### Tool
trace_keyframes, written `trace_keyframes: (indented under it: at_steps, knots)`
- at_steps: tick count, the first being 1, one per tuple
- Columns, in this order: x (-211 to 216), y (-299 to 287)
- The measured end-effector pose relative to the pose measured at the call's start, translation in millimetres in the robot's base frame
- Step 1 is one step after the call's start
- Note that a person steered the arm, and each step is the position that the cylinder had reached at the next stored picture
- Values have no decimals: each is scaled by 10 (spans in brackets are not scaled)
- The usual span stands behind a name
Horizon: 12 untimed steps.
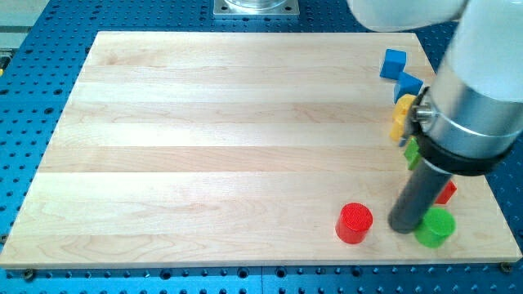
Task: Move the red circle on the top right
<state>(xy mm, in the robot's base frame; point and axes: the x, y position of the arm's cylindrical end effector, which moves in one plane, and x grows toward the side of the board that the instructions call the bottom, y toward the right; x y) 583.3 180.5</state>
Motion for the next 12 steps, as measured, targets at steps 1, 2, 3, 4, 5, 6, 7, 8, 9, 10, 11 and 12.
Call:
trace_keyframes:
  at_steps: [1, 2, 3, 4, 5, 6, 7, 8, 9, 10, 11, 12]
  knots:
    - [29, -100]
    - [279, -421]
    - [354, -483]
    - [334, -1252]
    - [-148, -1240]
    - [-413, -464]
    - [-128, -651]
    - [313, -299]
    - [8, 40]
    - [-572, -130]
    - [-951, -200]
    - [-291, -175]
